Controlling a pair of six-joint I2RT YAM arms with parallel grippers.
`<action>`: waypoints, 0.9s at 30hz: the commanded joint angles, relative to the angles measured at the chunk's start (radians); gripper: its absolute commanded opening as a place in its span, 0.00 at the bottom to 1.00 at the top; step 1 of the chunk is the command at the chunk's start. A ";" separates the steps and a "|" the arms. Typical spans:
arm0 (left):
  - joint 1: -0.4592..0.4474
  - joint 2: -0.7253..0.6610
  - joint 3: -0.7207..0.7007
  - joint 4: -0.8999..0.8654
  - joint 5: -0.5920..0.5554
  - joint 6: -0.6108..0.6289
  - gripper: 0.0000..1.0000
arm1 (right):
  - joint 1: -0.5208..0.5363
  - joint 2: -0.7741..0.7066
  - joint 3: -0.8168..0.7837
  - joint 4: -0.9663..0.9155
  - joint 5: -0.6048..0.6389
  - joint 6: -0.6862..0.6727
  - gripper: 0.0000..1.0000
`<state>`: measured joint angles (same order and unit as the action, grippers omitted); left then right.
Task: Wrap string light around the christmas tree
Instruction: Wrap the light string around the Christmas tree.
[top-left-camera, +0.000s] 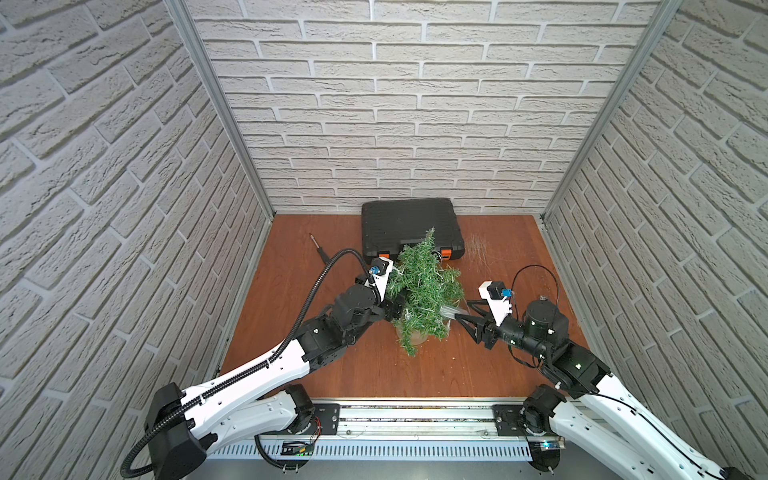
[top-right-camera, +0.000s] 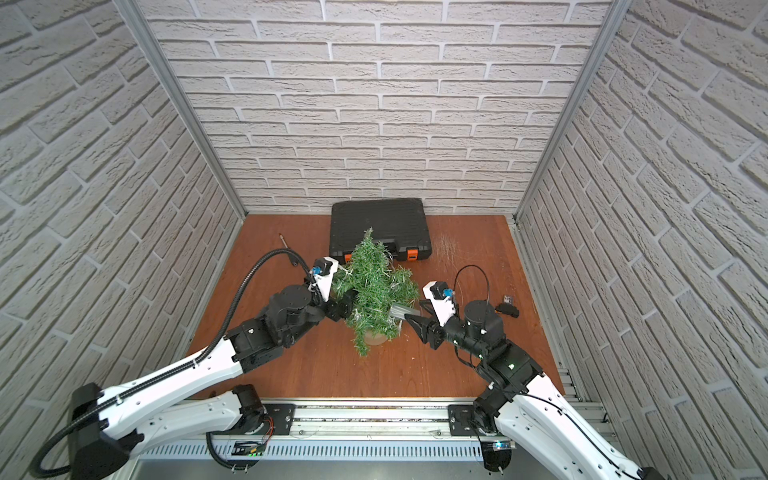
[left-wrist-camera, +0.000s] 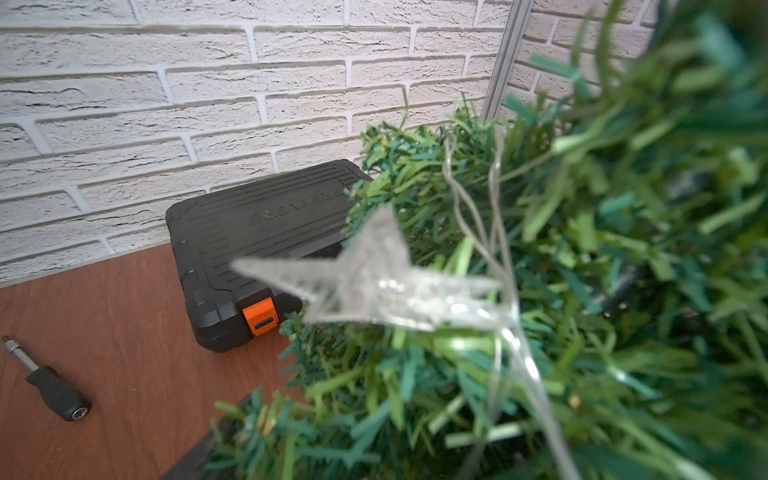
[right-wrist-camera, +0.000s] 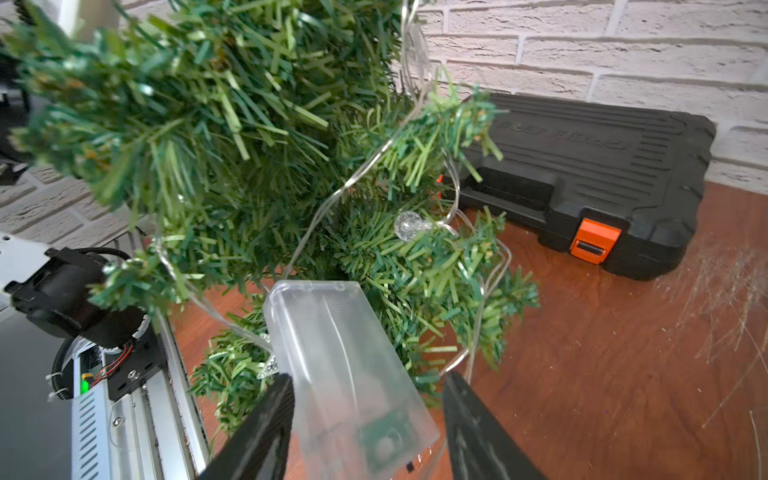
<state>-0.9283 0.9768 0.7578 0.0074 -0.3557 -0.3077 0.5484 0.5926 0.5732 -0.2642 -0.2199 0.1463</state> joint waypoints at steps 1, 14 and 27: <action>0.015 0.011 -0.001 0.048 -0.033 0.007 0.85 | 0.005 -0.023 -0.008 0.005 0.065 0.073 0.58; 0.030 0.008 -0.001 0.052 -0.024 0.011 0.82 | 0.005 -0.095 -0.072 0.025 0.134 0.244 0.60; 0.032 0.017 0.038 0.032 0.065 0.012 0.82 | 0.005 -0.046 -0.074 0.038 0.186 0.190 0.60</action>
<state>-0.9031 0.9909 0.7620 0.0200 -0.3344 -0.3073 0.5480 0.5289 0.4988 -0.2695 -0.0563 0.3584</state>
